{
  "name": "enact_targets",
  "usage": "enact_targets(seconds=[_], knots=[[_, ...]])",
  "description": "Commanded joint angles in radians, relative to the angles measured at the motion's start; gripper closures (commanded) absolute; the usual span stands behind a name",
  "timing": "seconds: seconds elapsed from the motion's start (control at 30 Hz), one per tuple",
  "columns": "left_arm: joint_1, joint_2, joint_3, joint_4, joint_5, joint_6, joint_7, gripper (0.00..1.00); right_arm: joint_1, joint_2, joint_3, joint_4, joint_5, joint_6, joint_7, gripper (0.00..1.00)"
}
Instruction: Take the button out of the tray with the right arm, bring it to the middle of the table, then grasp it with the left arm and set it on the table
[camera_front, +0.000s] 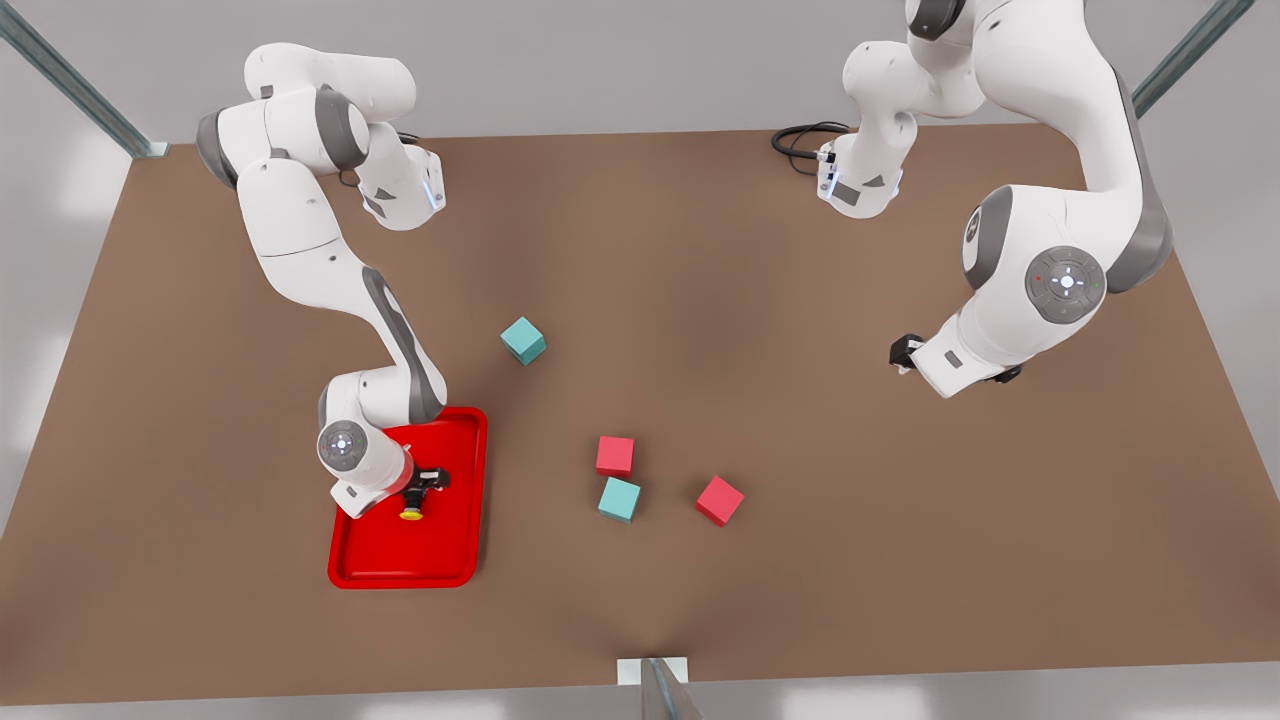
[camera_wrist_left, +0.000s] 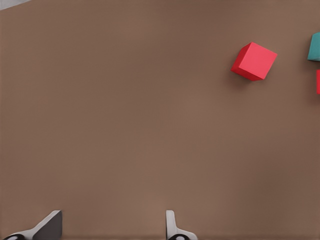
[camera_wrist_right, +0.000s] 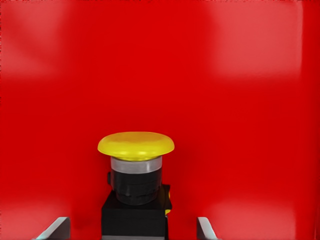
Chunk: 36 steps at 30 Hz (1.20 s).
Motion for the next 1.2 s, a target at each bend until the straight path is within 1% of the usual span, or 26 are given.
enact_targets(seconds=[0.0,0.03,0.33,0.37,0.4,0.43,0.47,0.53,0.57,0.63,0.7,0.77,0.93,1.07,1.1,1.17], knots=[[0.001,-0.001,0.0,0.0,0.001,0.0,0.002,0.0,0.001,-0.002,0.0,0.0,0.001,0.0,-0.007,0.29],[0.001,-0.001,0.0,0.0,0.001,0.0,0.002,0.0,0.001,-0.002,0.0,0.0,-0.011,-0.001,-0.031,0.55],[0.0,-0.003,0.0,0.0,0.001,-0.002,0.002,0.0,0.015,-0.011,0.0,0.014,-0.017,-0.006,-0.037,0.57],[0.0,-0.003,0.0,0.0,0.001,-0.002,0.002,0.0,0.022,-0.014,0.003,0.017,-0.022,-0.032,-0.037,0.57],[0.0,-0.001,0.0,0.0,0.001,-0.002,0.002,0.0,0.033,-0.038,0.009,0.052,-0.028,-0.096,-0.036,0.57],[0.0,-0.001,0.0,0.0,0.001,-0.002,0.002,0.0,0.062,-0.049,0.009,0.126,-0.03,-0.205,-0.028,0.57],[0.0,-0.001,0.0,0.0,0.001,0.0,0.002,0.0,0.088,-0.051,0.012,0.174,-0.024,-0.262,-0.022,0.57],[0.0,-0.001,0.0,0.0,0.001,-0.002,0.002,0.0,0.14,-0.052,0.02,0.252,0.004,-0.311,-0.019,0.56],[0.0,-0.003,0.0,0.0,0.001,0.0,0.002,0.0,0.168,-0.052,0.025,0.289,0.013,-0.352,0.016,0.56],[0.0,-0.001,0.0,0.0,0.001,0.0,0.001,0.0,0.234,-0.054,0.025,0.353,0.015,-0.362,0.078,0.56],[0.0,-0.001,0.0,0.0,0.001,0.0,0.001,0.0,0.291,-0.052,0.025,0.356,0.073,-0.36,0.18,0.56],[0.0,-0.001,0.0,0.0,0.001,0.0,0.001,0.0,0.367,-0.051,0.025,0.362,0.087,-0.356,0.308,0.56],[0.0,-0.001,0.0,0.0,-0.001,0.0,0.001,0.0,0.513,-0.002,0.021,0.473,0.088,-0.362,0.595,0.56],[0.0,-0.001,0.0,0.0,0.001,0.0,0.002,0.0,0.582,0.115,0.017,0.635,0.111,-0.383,0.794,0.55],[0.0,-0.001,0.0,0.0,0.001,0.0,0.002,0.0,0.619,0.178,0.014,0.723,0.118,-0.395,0.877,0.55],[0.001,-0.001,0.0,0.0,0.001,0.0,0.002,0.0,0.66,0.247,0.014,0.784,0.118,-0.395,1.006,0.55]])
